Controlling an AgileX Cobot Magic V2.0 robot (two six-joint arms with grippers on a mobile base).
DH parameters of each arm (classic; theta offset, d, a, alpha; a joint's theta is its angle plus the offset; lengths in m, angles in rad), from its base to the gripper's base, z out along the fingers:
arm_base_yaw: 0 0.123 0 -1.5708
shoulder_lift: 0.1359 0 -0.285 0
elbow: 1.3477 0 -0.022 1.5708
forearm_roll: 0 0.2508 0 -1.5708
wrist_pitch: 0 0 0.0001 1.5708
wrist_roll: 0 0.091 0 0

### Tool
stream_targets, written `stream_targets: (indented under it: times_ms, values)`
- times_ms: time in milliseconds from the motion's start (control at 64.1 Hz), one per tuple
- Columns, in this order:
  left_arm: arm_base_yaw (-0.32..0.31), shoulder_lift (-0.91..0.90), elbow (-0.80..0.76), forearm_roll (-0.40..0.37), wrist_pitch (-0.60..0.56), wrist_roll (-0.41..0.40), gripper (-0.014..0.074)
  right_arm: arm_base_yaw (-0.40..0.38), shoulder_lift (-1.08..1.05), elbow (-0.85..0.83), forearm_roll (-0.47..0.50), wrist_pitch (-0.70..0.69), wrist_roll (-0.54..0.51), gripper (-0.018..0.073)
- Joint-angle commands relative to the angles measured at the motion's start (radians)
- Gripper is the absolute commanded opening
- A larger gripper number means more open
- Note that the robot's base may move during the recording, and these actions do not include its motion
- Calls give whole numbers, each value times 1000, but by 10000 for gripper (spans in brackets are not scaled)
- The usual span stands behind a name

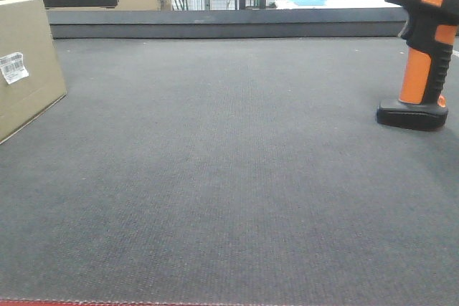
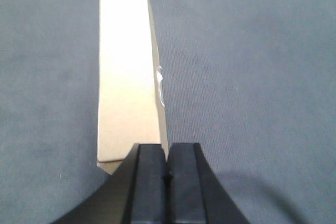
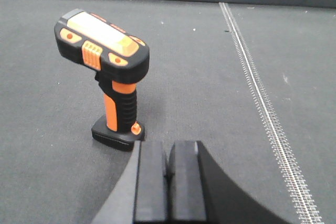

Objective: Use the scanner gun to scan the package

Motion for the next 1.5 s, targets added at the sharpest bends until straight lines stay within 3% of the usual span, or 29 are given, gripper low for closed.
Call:
stream_targets:
  times_ms: [0,281,452,1232,1342,1482]
  values:
    - [-4,-119,140,-8,-183,-3,-111,2,-50,23,-12,-23,-5,-154]
    - [-4,-459,582,-8,-666,-3,-111,2,-172,53,-12,-32,-5,-154]
    - [-4,-569,706,-3,-837,-3,-111,2,-180,53,-12,-91,-5,-154]
    - [-4,-585,719,-3,-827,-3,-111,2,-180,53,-8,-114,-5,-154]
    - [15,-610,731,10,-807,2,-111,2,-180,53,-8,-116,-5,-154]
    - [73,-769,809,44,-763,2,-111,2,-180,53,-8,-118,-5,-154]
